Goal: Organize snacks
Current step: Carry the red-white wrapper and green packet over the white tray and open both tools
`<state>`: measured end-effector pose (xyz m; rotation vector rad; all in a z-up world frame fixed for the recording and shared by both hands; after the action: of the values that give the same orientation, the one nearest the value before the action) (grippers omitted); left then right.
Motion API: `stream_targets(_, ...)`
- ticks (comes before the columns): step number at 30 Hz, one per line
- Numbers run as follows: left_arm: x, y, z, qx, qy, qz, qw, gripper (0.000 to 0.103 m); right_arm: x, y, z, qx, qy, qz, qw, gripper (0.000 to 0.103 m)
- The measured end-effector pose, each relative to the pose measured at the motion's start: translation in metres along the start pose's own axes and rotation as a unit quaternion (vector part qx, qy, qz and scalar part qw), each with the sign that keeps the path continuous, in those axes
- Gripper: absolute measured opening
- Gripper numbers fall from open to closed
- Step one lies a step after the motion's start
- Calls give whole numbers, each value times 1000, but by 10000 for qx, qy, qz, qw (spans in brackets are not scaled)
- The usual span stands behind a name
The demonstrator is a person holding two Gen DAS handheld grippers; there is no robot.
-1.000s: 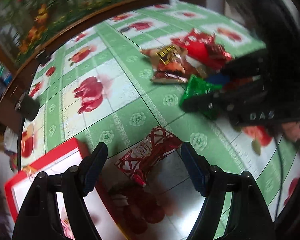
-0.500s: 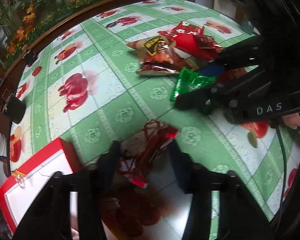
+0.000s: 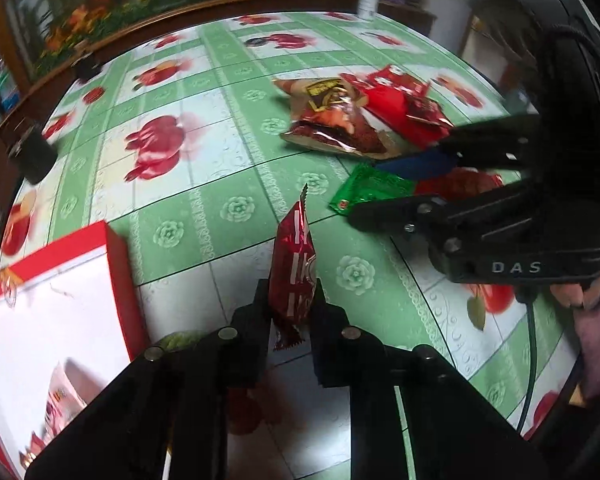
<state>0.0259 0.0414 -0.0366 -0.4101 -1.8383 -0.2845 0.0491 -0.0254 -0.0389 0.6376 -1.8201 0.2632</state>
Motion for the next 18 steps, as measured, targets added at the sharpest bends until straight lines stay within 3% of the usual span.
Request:
stream_targets(10, 13, 4, 11, 692, -383, 360, 9962, 14, 4, -4, -4, -146, -110, -137, 9997, 37)
stream_targets(18, 54, 7, 35, 949, -995, 291, 9901, 14, 20, 3, -11, -173, -582, -480, 9970, 37)
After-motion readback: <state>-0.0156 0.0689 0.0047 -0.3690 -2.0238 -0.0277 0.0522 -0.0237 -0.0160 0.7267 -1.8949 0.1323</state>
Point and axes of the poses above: each gripper's, at about its wrist camera, not at the fingertips, and x roughly against the way its jaws point, y to its left, z to its underside, the point moved 6 cm from there along -x, roughly the way its jaws point, and after that the axes turned 13 degrees about y, right-handed, at the moved point
